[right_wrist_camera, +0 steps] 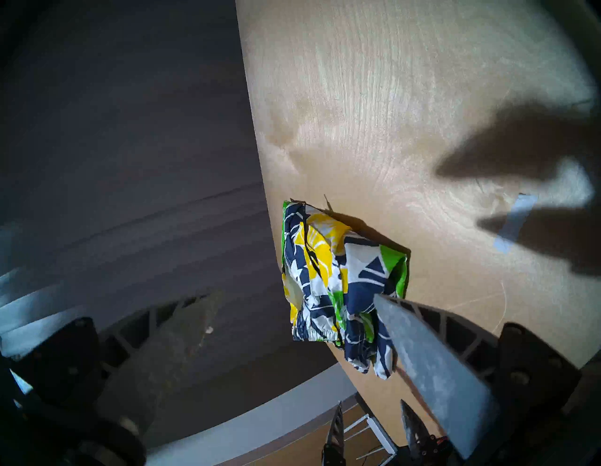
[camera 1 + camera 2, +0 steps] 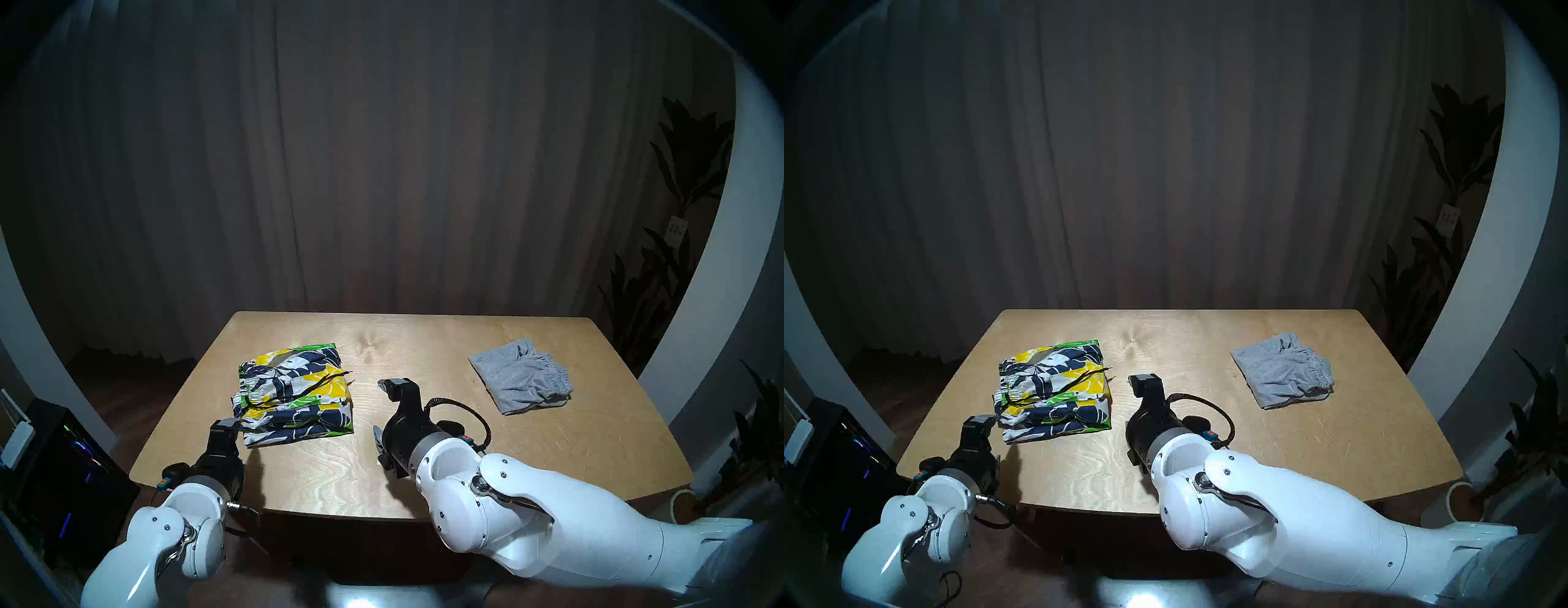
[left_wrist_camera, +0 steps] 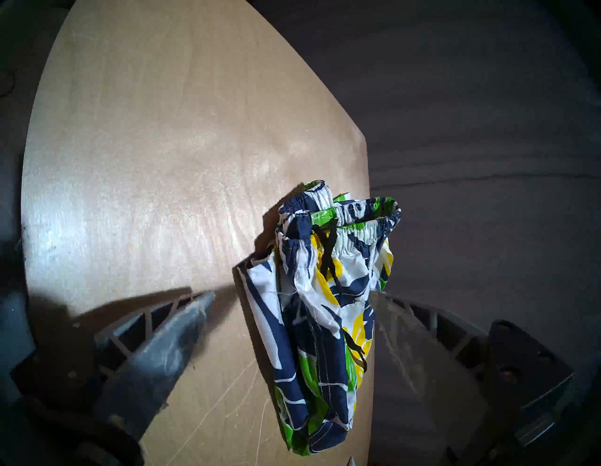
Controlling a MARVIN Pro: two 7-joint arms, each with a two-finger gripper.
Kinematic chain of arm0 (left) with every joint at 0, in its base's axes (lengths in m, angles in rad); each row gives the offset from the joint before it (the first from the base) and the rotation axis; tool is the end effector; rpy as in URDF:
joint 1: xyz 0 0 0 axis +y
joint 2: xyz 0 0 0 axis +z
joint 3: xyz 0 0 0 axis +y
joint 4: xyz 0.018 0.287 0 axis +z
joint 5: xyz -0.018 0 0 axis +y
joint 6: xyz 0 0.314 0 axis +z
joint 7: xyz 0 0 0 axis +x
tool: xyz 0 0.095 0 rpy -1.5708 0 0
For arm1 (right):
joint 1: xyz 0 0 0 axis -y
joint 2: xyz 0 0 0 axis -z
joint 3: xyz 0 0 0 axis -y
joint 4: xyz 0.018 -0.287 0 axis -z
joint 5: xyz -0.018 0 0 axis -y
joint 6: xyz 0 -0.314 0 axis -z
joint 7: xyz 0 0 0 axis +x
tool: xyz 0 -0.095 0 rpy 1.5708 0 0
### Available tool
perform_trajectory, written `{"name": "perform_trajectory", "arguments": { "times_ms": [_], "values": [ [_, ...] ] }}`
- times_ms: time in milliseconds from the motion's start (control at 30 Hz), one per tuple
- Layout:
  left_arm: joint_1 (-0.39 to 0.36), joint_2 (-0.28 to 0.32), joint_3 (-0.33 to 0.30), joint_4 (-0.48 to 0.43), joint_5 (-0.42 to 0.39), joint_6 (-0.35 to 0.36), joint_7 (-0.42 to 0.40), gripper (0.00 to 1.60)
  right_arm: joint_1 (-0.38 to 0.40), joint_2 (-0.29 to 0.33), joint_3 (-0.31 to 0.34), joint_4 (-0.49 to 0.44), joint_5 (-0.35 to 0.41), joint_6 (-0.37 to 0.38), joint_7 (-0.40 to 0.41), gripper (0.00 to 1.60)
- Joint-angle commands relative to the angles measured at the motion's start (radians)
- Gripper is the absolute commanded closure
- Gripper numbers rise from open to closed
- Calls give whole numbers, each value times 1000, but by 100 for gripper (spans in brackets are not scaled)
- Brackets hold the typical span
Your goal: Fold pants twice and stack them
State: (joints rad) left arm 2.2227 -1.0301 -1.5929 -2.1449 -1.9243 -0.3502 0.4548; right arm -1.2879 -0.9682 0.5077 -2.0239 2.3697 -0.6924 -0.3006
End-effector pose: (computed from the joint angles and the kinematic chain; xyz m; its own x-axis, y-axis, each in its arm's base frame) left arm 0.2456 0.0851 -0.3131 -0.0687 0.9897 0.1258 0.5287 -0.0709 0.8458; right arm 0.2998 0.1705 -0.2753 0.3863 -0.8939 -0.2274 -0.4729 0.0197 -0.8809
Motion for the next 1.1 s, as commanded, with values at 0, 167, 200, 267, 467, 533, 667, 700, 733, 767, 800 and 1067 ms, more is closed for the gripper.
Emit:
{"name": "perform_trajectory", "arguments": {
  "times_ms": [0, 167, 200, 267, 467, 533, 667, 700, 733, 767, 800, 1067],
  "values": [
    [-56, 13, 2, 7, -14, 22, 11, 0, 98, -118, -30, 119, -24, 58, 1, 0],
    [-68, 12, 4, 17, -27, 35, 15, 0, 117, -158, -48, 175, -28, 80, 0, 0],
    [-71, 13, 6, 20, -27, 38, 15, 0, 119, -162, -53, 181, -28, 86, 0, 0],
    [-75, 12, 8, 24, -29, 43, 13, 0, 122, -171, -62, 191, -32, 91, 2, 0],
    [-95, 12, 23, 46, -28, 51, 6, 0, 123, -192, -79, 213, -36, 94, 7, 0],
    [-111, 10, 35, 66, -27, 54, -2, 0, 123, -208, -86, 234, -37, 89, 11, 0],
    [-134, 3, 47, 91, -19, 50, -14, 0, 122, -235, -93, 270, -34, 82, 17, 0],
    [-139, 3, 49, 96, -19, 51, -14, 0, 122, -239, -94, 278, -33, 82, 19, 0],
    [-145, 1, 54, 103, -13, 47, -17, 0, 121, -244, -95, 282, -31, 78, 17, 0],
    [-149, -1, 56, 107, -12, 46, -20, 0, 121, -248, -96, 285, -32, 77, 18, 0],
    [-149, -1, 56, 107, -12, 46, -20, 0, 121, -248, -96, 285, -32, 77, 18, 0],
    [-175, -1, 63, 142, -10, 57, -31, 0, 114, -289, -105, 328, -36, 52, 31, 0]
  ]
}}
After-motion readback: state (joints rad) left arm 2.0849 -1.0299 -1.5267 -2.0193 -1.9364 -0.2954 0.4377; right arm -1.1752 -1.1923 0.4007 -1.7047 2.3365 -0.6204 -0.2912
